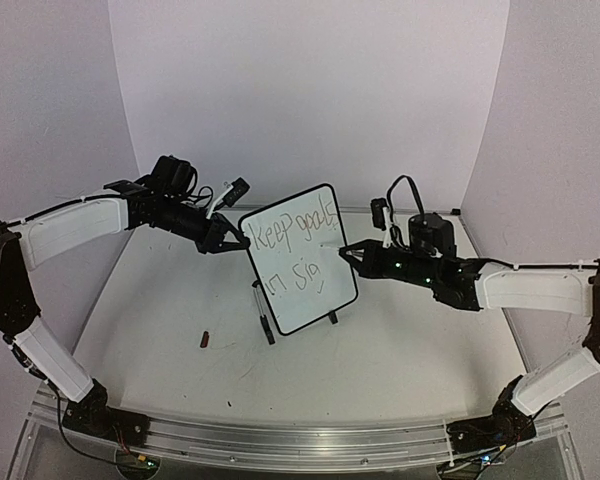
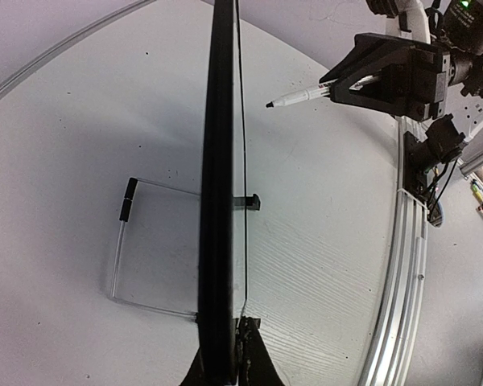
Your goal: Write a sentence on the whiteboard
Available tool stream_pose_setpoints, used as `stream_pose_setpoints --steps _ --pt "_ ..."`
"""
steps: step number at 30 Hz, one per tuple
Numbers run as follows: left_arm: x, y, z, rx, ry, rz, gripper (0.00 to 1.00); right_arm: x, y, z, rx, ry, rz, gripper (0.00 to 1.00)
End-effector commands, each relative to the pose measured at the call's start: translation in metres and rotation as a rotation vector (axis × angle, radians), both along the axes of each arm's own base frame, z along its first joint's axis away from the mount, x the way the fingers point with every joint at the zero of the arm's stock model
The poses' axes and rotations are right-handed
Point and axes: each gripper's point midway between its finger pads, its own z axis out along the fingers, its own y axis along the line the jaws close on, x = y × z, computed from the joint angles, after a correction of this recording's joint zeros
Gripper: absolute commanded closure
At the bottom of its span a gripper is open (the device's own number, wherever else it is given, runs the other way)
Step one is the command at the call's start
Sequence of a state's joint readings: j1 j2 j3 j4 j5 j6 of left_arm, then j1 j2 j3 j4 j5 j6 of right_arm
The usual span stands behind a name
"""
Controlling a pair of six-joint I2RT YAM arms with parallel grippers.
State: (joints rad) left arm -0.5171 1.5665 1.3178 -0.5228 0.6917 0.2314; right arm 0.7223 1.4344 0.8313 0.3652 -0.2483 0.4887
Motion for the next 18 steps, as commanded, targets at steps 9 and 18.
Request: stream_pose_setpoints --steps 9,18 --pt "-0.001 0.0 -0.008 0.031 -0.005 -0.01 1.0 0.024 0.009 0.007 -0.028 -0.042 -0.036 1.0" --pt "-0.001 0.0 -0.008 0.029 -0.005 -0.011 1.0 0.028 -0.001 -0.02 -0.063 0.01 -0.095 1.0"
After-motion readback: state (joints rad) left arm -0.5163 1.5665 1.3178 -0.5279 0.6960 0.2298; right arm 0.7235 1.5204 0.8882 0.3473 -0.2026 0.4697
